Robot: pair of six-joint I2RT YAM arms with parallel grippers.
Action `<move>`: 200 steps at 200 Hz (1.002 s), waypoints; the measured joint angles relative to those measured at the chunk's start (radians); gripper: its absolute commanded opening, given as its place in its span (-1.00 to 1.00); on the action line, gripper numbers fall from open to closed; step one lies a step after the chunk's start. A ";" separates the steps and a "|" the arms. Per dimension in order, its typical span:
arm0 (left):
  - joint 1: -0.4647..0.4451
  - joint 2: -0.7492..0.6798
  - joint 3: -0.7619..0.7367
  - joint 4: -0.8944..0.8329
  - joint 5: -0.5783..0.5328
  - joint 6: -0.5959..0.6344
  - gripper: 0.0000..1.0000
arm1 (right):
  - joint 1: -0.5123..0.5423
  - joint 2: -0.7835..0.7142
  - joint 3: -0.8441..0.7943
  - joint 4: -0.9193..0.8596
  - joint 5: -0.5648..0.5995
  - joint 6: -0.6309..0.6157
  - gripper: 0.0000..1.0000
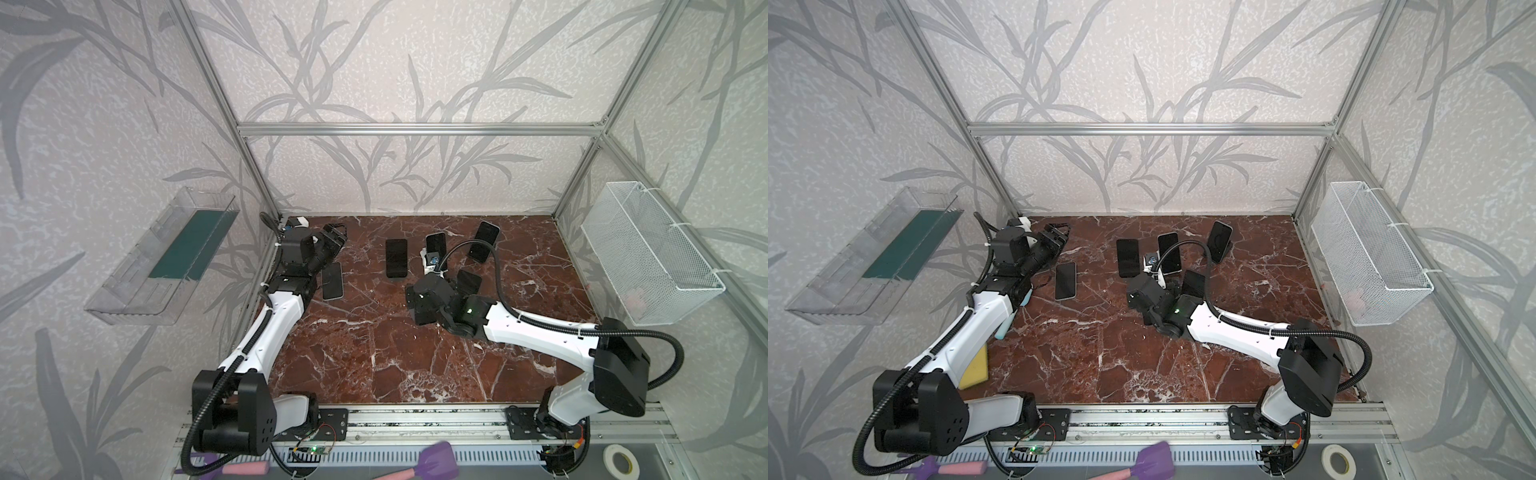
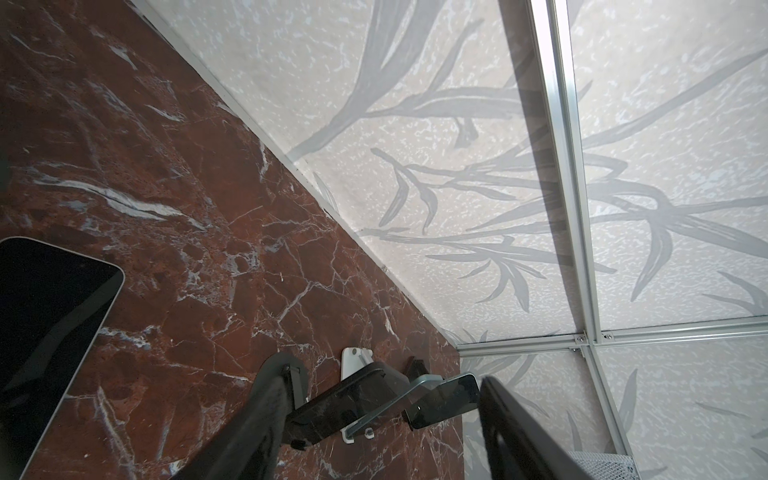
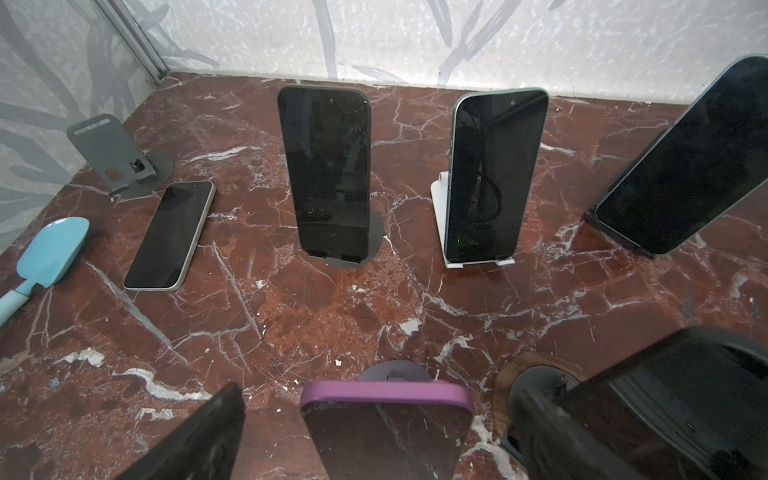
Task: Remove the phone from the phone stand
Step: 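Lower the right gripper and close it on the purple-cased phone's top edge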
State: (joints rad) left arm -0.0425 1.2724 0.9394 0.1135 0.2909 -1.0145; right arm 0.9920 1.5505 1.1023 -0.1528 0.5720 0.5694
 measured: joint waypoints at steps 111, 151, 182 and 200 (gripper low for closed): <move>0.004 0.003 -0.019 0.023 -0.002 -0.002 0.43 | -0.008 0.043 -0.016 0.042 0.015 0.002 0.98; 0.005 0.003 -0.021 0.032 -0.001 -0.002 0.43 | -0.008 0.058 -0.032 0.051 0.026 -0.009 0.99; 0.005 0.003 -0.021 0.037 -0.001 -0.002 0.43 | -0.013 0.065 -0.044 0.056 0.029 -0.016 0.95; 0.005 0.003 -0.021 0.038 -0.001 -0.002 0.43 | -0.014 0.075 -0.045 0.071 0.027 -0.021 0.92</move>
State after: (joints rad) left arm -0.0380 1.2758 0.9184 0.1513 0.2901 -1.0164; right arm 0.9779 1.6257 1.0569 -0.0818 0.5991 0.5488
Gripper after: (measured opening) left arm 0.716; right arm 0.970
